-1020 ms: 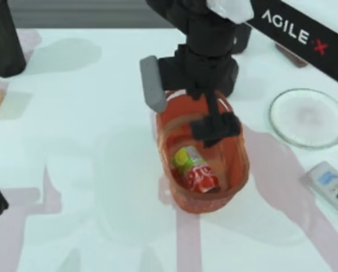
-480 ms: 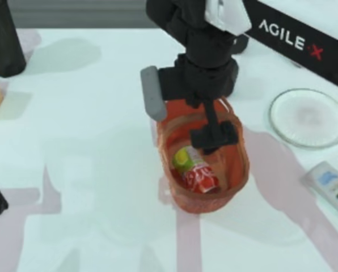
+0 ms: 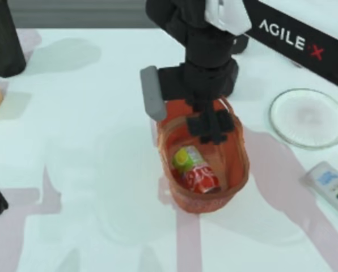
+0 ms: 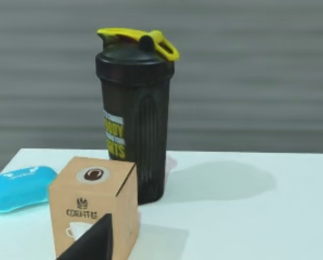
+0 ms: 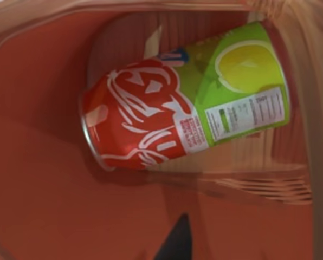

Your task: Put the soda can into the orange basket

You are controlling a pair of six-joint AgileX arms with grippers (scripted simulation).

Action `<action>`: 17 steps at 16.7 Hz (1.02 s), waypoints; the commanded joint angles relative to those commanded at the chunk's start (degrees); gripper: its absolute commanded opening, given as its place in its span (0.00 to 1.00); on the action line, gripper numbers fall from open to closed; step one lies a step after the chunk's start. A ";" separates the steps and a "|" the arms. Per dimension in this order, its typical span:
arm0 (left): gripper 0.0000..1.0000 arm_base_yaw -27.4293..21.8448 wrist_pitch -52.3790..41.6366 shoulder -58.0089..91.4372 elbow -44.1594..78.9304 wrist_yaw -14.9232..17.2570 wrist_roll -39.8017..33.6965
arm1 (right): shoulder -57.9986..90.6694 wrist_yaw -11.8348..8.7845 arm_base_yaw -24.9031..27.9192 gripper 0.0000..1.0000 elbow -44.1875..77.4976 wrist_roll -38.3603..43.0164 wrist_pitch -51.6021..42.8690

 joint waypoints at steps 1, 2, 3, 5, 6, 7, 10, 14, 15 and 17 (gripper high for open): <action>1.00 0.00 0.00 0.00 0.00 0.00 0.00 | 0.00 0.00 0.00 0.32 0.00 0.00 0.00; 1.00 0.00 0.00 0.00 0.00 0.00 0.00 | 0.00 0.00 0.00 0.25 0.00 0.00 0.00; 1.00 0.00 0.00 0.00 0.00 0.00 0.00 | 0.00 0.00 0.00 0.17 0.00 0.00 0.00; 1.00 0.00 0.00 0.00 0.00 0.00 0.00 | 0.00 0.00 0.00 0.02 0.00 0.00 0.00; 1.00 0.00 0.00 0.00 0.00 0.00 0.00 | 0.00 0.00 0.00 0.00 0.00 0.00 0.00; 1.00 0.00 0.00 0.00 0.00 0.00 0.00 | 0.00 0.00 0.00 0.00 0.00 0.00 0.00; 1.00 0.00 0.00 0.00 0.00 0.00 0.00 | 0.00 0.00 0.00 0.00 0.00 0.00 0.00; 1.00 0.00 0.00 0.00 0.00 0.00 0.00 | 0.00 0.00 0.00 0.00 0.00 0.00 0.00; 1.00 0.00 0.00 0.00 0.00 0.00 0.00 | 0.00 0.00 0.00 0.00 0.00 0.00 0.00; 1.00 0.00 0.00 0.00 0.00 0.00 0.00 | 0.00 0.00 0.00 0.00 0.00 0.00 0.00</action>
